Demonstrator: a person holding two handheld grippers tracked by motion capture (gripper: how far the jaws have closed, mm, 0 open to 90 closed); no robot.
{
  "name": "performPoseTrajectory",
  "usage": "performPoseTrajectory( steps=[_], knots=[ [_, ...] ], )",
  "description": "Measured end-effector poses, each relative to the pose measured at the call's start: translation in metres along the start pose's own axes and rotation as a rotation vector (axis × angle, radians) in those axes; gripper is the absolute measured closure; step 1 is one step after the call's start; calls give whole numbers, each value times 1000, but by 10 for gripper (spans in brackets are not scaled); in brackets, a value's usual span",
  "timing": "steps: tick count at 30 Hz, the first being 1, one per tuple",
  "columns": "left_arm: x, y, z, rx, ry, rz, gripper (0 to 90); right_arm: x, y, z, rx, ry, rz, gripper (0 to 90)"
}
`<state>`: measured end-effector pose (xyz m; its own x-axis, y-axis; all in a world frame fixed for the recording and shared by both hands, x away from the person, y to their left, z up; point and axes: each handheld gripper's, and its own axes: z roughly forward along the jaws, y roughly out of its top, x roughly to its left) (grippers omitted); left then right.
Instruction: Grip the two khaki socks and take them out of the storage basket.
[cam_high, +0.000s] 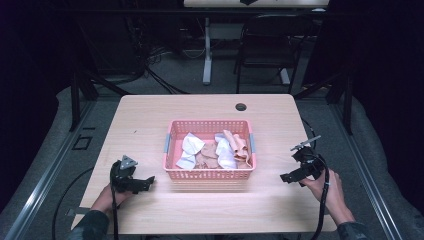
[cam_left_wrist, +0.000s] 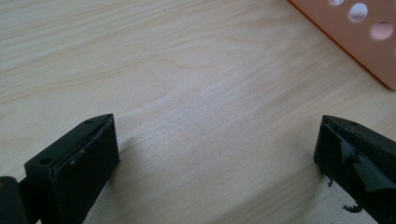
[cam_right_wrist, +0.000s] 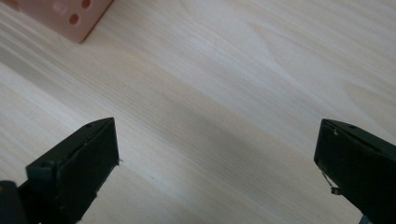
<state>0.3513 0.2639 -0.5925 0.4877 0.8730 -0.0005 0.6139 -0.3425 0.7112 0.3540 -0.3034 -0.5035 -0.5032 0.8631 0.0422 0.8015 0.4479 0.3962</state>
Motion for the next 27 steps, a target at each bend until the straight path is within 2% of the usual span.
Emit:
performPoseTrajectory(
  steps=[1,2,4,17,27],
  knots=[
    [0,0,0,0,0,0,0,1,2,-1,-13,8,6,0],
    [0,0,0,0,0,0,0,2,4,-2,-13,-6,-4,0],
    [0,0,0,0,-1,-1,0,7,9,-5,-14,-3,-21,0],
    [0,0,0,0,-2,5,1,23,32,-12,-38,-2,-57,0],
    [0,0,0,1,-4,5,0,35,54,-21,-48,31,-84,0]
  ],
)
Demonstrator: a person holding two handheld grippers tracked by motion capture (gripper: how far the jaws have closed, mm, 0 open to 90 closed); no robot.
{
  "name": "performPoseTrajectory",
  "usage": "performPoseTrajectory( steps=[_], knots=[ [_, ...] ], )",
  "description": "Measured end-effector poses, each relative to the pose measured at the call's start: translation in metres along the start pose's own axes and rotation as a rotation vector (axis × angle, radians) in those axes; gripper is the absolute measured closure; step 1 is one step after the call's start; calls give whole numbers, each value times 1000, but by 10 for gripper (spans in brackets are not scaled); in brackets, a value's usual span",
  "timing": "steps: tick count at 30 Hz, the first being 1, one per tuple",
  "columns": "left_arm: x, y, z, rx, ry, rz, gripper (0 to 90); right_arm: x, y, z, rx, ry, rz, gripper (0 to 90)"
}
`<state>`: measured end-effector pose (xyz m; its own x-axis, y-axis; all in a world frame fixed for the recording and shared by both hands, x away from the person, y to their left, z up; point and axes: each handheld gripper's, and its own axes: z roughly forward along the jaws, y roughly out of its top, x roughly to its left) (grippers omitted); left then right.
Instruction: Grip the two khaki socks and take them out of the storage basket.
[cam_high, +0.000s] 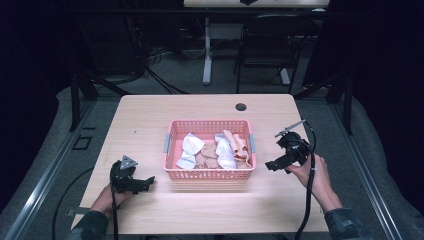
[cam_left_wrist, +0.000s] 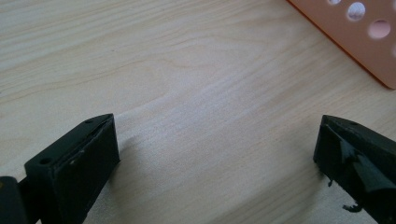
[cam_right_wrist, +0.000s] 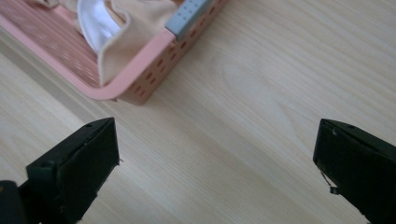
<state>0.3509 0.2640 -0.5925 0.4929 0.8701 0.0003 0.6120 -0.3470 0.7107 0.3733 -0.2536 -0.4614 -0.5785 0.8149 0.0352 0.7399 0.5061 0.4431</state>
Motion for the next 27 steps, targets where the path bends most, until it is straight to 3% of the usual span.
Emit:
performPoseTrajectory(
  steps=[12,27],
  knots=[
    [0,0,0,-2,-1,-1,0,26,32,-7,-48,32,-72,0],
    [0,0,0,-2,0,-1,0,50,70,8,-8,62,-136,26]
  ],
)
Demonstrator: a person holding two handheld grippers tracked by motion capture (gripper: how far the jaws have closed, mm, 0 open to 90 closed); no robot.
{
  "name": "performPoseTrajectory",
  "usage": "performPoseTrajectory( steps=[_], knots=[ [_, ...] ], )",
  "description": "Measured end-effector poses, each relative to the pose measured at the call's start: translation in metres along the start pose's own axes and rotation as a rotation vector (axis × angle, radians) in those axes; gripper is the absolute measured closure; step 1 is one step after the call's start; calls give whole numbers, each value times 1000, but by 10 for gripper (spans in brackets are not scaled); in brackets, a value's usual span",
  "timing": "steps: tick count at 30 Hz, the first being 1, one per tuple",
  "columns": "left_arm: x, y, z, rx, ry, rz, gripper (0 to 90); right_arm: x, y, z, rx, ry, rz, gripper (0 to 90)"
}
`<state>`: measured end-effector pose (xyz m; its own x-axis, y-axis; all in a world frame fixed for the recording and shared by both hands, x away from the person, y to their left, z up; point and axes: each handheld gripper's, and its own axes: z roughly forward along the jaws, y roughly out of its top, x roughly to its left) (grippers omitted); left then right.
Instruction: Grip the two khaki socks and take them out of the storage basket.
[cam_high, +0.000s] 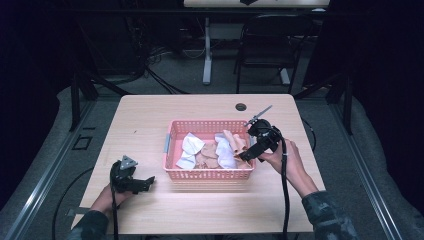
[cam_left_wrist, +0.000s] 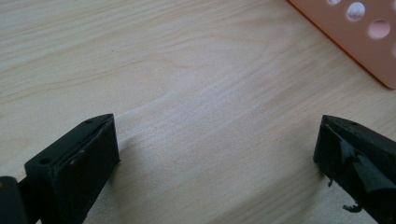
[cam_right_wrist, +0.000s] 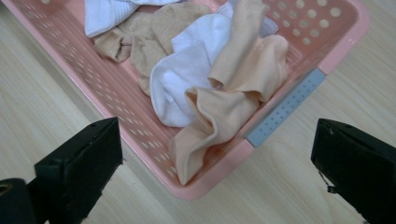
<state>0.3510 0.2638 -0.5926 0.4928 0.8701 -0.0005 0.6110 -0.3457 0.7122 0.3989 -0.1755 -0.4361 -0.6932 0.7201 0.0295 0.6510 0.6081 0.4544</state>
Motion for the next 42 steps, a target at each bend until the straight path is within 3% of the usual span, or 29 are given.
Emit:
performPoseTrajectory(
  steps=[4,9,13,19,22,23,26,30,32,36,42],
  knots=[
    [0,0,0,2,0,3,0,4,6,8,21,12,-11,69],
    [0,0,0,0,0,0,0,7,9,21,66,16,-20,203],
    [0,0,0,0,0,0,0,7,7,32,66,11,14,302],
    [0,0,0,0,0,0,0,3,6,44,133,-2,32,471],
    [0,0,0,0,0,0,0,2,6,46,132,-7,45,564],
    [0,0,0,0,0,0,0,3,5,48,106,-6,60,586],
    [0,0,0,0,0,0,1,2,7,49,158,-29,49,658],
    [0,0,0,2,0,2,1,1,6,50,172,-34,55,716],
    [0,0,0,0,0,1,0,1,5,50,166,-35,68,805],
    [0,0,0,1,-1,1,0,2,6,49,180,-44,55,849],
    [0,0,0,1,-2,1,0,6,7,37,141,-55,46,873]
  ],
)
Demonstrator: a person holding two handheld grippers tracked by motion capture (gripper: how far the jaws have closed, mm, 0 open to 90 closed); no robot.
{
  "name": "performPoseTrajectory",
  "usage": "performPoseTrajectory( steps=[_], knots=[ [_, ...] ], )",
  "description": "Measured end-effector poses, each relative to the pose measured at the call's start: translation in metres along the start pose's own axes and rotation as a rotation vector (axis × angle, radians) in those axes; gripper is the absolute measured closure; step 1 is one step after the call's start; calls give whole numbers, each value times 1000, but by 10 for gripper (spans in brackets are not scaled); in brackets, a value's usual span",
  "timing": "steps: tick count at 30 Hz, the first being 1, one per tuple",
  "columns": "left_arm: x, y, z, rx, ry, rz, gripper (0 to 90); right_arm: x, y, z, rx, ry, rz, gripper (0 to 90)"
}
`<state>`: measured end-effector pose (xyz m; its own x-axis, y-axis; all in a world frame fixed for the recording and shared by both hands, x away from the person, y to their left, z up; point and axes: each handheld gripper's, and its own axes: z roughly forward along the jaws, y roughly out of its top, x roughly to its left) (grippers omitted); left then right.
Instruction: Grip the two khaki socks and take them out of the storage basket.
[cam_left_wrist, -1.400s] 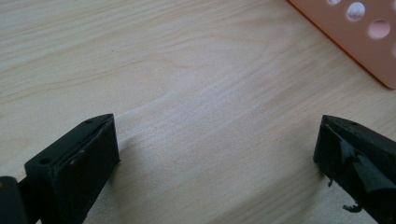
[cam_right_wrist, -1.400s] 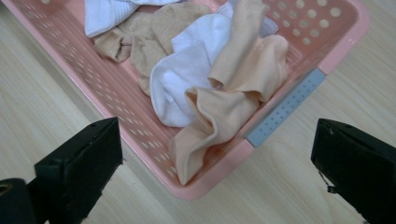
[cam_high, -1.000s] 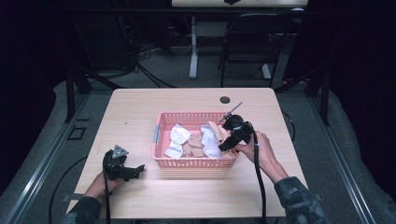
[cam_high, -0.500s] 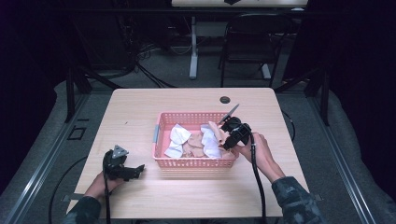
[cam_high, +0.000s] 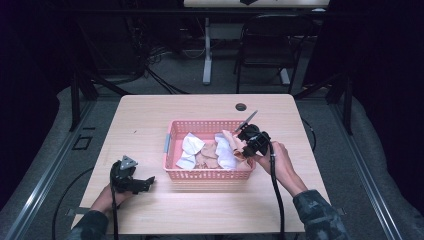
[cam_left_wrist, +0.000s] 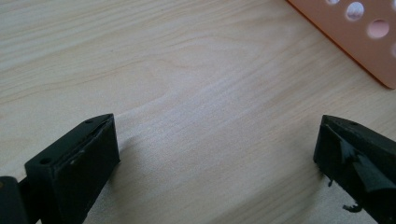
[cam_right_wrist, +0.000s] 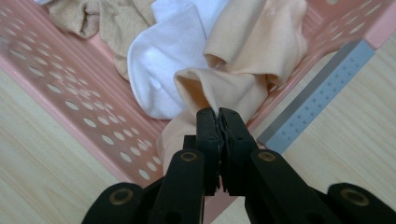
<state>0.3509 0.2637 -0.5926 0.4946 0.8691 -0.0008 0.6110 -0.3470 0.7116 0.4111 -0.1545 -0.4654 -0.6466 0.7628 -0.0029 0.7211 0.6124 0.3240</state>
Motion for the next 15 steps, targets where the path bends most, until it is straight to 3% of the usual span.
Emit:
performPoseTrajectory(
  steps=[4,5,15],
  knots=[
    [0,0,0,0,0,0,0,2,0,-4,-45,0,12,873],
    [0,0,0,0,0,0,0,1,1,-7,-26,-3,-3,873],
    [0,0,0,0,-1,0,0,1,5,-25,-61,6,0,873]
  ],
)
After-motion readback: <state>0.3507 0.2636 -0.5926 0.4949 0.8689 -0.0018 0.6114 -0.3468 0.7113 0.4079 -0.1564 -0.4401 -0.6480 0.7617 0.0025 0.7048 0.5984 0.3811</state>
